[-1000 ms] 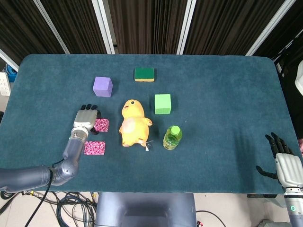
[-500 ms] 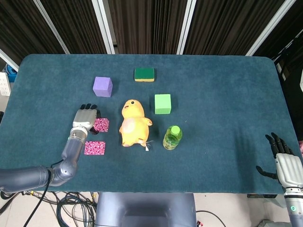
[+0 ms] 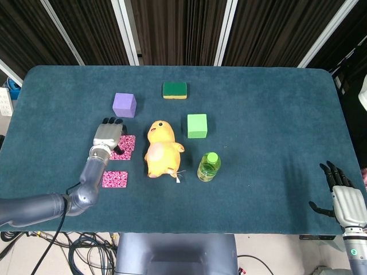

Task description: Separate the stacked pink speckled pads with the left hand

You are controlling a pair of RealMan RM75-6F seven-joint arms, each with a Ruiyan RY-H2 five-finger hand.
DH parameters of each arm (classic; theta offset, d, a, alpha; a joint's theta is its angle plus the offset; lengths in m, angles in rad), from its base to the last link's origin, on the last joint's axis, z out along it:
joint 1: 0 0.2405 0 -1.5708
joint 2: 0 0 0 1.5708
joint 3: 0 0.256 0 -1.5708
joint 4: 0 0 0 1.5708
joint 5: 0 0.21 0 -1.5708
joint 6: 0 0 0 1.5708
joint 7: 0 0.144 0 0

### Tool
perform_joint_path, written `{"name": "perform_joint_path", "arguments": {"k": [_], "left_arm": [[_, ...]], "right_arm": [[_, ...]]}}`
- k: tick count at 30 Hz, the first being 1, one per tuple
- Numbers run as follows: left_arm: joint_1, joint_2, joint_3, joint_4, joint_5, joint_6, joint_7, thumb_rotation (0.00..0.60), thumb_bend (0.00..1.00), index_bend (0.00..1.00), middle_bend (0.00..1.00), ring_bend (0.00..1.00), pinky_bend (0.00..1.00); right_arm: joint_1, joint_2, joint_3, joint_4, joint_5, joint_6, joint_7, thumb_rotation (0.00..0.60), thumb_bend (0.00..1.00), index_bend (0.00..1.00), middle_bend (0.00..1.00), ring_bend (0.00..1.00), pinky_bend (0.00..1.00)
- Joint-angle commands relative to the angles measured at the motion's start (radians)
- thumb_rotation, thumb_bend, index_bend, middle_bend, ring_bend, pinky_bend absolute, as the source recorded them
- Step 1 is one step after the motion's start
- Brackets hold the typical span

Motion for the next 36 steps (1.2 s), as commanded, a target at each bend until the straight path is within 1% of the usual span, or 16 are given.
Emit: {"name": "perform_joint_path", "arguments": {"k": [1,4,7,12,21,32,36], "left_arm": [[-0.017,-0.014,-0.009,0.028,-0.015,-0.022,0.003,0.600,0.22,0.48,0.18,0.00,0.00],[-0.032,-0.043,-0.016,0.087,-0.012,-0.047,-0.005,0.600,0.22,0.48,0.18,0.00,0.00],[-0.044,-0.072,-0.009,0.144,-0.019,-0.071,-0.001,0.600,0.22,0.48,0.18,0.00,0.00],[-0.058,-0.108,-0.004,0.208,-0.021,-0.098,-0.001,0.600,0.22,0.48,0.18,0.00,0.00],[-0.064,-0.132,-0.009,0.254,-0.003,-0.118,-0.025,0.600,0.22,0.47,0.18,0.00,0.00],[-0.075,-0.156,-0.009,0.315,-0.033,-0.127,-0.014,0.600,0.22,0.45,0.18,0.00,0.00],[-0.077,-0.159,-0.007,0.318,-0.036,-0.130,-0.008,0.600,0.18,0.41,0.17,0.00,0.00]], "right_arm": [[0.000,0.000,0.000,0.000,0.002,-0.001,0.000,0.600,0.18,0.00,0.00,0.05,0.22],[-0.001,0.001,0.001,0.001,0.003,0.000,0.003,0.600,0.18,0.00,0.00,0.05,0.22],[-0.001,0.002,0.001,0.002,0.003,0.000,0.005,0.600,0.18,0.00,0.00,0.05,0.22],[-0.001,0.002,0.001,0.004,0.003,-0.001,0.008,0.600,0.18,0.00,0.00,0.05,0.22],[0.001,0.002,0.002,0.005,0.005,-0.004,0.008,0.600,0.18,0.00,0.00,0.05,0.22],[0.003,0.000,0.001,0.004,0.006,-0.008,0.003,0.600,0.18,0.00,0.00,0.05,0.22],[0.003,0.000,0.001,0.005,0.008,-0.009,0.002,0.600,0.18,0.00,0.00,0.05,0.22]]}}
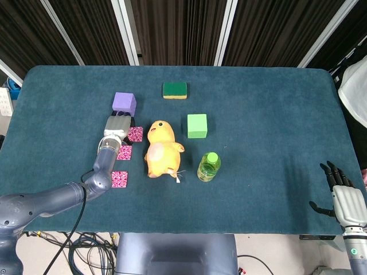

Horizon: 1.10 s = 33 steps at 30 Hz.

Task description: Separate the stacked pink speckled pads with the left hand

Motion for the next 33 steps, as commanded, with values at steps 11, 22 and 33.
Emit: {"name": "perform_joint_path", "arguments": {"k": [11,22,33], "left_arm": [[-0.006,0.008,0.001,-0.023,0.003,0.029,0.020,0.600,0.13,0.34,0.15,0.00,0.00],[0.015,0.087,0.001,-0.162,0.049,0.065,0.006,0.600,0.13,0.39,0.16,0.00,0.00],[0.175,0.437,-0.029,-0.643,0.251,0.212,-0.165,0.600,0.13,0.32,0.16,0.00,0.00]], "right_arm": [[-0.001,0.000,0.002,0.000,0.004,0.002,0.002,0.600,0.18,0.00,0.00,0.05,0.22],[-0.002,0.001,0.002,0.000,0.002,0.004,0.007,0.600,0.18,0.00,0.00,0.05,0.22],[-0.005,0.003,0.005,0.002,0.010,0.006,0.006,0.600,0.18,0.00,0.00,0.05,0.22]]}}
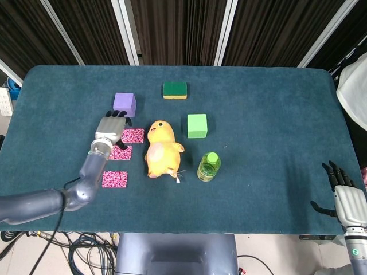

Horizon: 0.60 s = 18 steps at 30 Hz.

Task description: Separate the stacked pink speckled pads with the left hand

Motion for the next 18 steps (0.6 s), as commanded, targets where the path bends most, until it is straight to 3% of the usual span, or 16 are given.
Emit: {"name": "perform_joint_path", "arguments": {"k": [1,5,9,14,18], "left_arm": [[0.147,0.230,-0.016,-0.291,0.236,0.101,-0.156,0.600,0.13,0.30,0.16,0.00,0.00],[0.309,0.363,0.034,-0.420,0.514,0.174,-0.295,0.600,0.14,0.24,0.15,0.00,0.00],[0.474,0.445,0.116,-0.455,0.776,0.281,-0.422,0.600,0.14,0.21,0.14,0.00,0.00],[0.689,0.483,0.222,-0.393,1.062,0.467,-0.646,0.600,0.14,0.19,0.13,0.00,0.00],[0.787,0.474,0.269,-0.305,1.162,0.550,-0.765,0.600,0.14,0.19,0.13,0.00,0.00]], "right_arm": [[0.000,0.000,0.003,0.002,0.005,-0.001,-0.001,0.600,0.18,0.00,0.00,0.05,0.22],[-0.002,-0.002,0.005,0.003,0.009,0.003,-0.004,0.600,0.18,0.00,0.00,0.05,0.22],[0.001,-0.012,0.006,0.012,0.002,0.008,-0.011,0.600,0.18,0.00,0.00,0.05,0.22],[0.009,-0.026,0.007,0.024,-0.012,0.010,-0.015,0.600,0.18,0.00,0.00,0.05,0.22],[0.008,-0.038,0.011,0.033,-0.028,0.032,-0.015,0.600,0.18,0.00,0.00,0.05,0.22]]}}
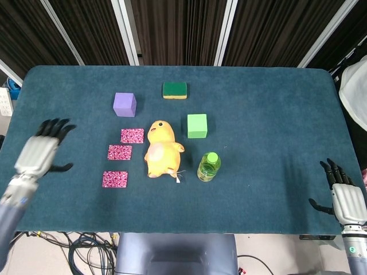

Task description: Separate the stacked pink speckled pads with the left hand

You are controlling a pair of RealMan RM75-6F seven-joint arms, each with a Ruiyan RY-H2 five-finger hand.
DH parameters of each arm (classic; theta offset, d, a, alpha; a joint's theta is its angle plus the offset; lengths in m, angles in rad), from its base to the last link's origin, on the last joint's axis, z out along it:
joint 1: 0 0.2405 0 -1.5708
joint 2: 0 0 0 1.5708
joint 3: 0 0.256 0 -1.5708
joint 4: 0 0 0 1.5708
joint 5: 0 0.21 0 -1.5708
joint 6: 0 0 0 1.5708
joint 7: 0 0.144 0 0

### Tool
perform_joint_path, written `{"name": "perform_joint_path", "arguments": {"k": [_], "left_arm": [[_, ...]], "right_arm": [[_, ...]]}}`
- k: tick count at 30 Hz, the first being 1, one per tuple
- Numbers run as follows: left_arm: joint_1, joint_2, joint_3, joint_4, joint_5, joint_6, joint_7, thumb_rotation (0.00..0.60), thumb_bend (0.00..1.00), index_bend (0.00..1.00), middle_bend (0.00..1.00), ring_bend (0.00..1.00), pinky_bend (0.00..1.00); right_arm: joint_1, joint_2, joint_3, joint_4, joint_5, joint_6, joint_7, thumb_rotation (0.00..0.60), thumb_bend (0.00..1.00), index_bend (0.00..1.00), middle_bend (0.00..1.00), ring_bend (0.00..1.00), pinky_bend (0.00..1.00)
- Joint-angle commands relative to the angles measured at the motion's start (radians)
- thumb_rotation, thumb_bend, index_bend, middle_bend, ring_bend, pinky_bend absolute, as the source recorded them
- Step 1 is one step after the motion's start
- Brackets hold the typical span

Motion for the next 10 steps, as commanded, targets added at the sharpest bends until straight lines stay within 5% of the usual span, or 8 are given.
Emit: {"name": "perform_joint_path", "arguments": {"k": [1,10], "left_arm": [[0.178,0.045,0.100,0.086,0.162,0.155,-0.196,0.600,0.14,0.19,0.13,0.00,0.00],[0.265,0.010,0.092,0.233,0.172,0.188,-0.345,0.600,0.14,0.19,0.13,0.00,0.00]], "right_arm": [[-0.002,-0.009,0.002,0.008,-0.014,0.019,0.000,0.600,0.18,0.00,0.00,0.05,0.22],[-0.019,-0.008,-0.010,-0.011,-0.070,0.078,-0.003,0.600,0.18,0.00,0.00,0.05,0.22]]}}
